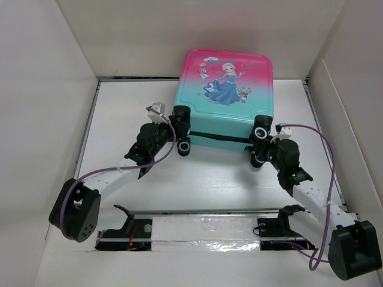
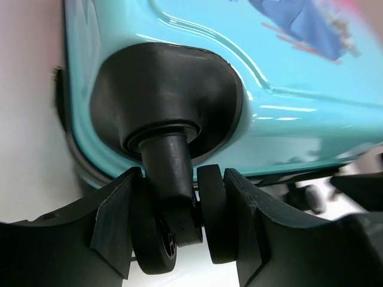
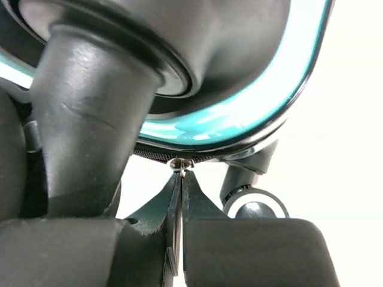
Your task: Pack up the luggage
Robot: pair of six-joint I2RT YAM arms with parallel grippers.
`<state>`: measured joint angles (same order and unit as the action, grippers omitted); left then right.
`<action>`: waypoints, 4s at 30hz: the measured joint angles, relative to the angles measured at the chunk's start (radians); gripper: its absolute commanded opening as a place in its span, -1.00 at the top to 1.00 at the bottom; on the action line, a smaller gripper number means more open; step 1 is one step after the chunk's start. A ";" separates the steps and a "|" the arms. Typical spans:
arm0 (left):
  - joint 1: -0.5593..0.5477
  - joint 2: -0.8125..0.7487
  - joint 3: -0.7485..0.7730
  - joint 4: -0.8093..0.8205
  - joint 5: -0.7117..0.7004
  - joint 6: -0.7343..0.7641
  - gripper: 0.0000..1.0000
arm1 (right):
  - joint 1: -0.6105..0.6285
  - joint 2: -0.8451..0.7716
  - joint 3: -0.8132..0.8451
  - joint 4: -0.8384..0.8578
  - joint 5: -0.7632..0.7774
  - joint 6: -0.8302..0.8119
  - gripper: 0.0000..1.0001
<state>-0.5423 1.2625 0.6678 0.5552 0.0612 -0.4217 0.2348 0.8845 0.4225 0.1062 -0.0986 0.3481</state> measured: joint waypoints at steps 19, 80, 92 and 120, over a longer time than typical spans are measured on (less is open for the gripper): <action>-0.225 0.167 -0.144 0.532 0.211 -0.740 1.00 | 0.714 0.576 0.005 0.722 0.566 0.005 1.00; -0.069 0.174 -0.367 0.833 0.363 -1.057 -0.43 | 0.870 0.432 0.265 0.419 0.481 -0.265 -0.53; -0.041 0.063 -0.400 0.722 0.384 -1.029 -0.47 | 0.857 0.575 0.237 0.693 0.466 -0.232 -0.49; 0.333 -0.746 -0.420 -0.009 0.341 -0.497 -0.32 | 0.727 0.553 0.138 0.912 0.397 -0.106 0.73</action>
<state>-0.2096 0.5167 0.2474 0.5465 0.4019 -0.9188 0.9619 1.4372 0.5606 1.0183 0.2989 0.2424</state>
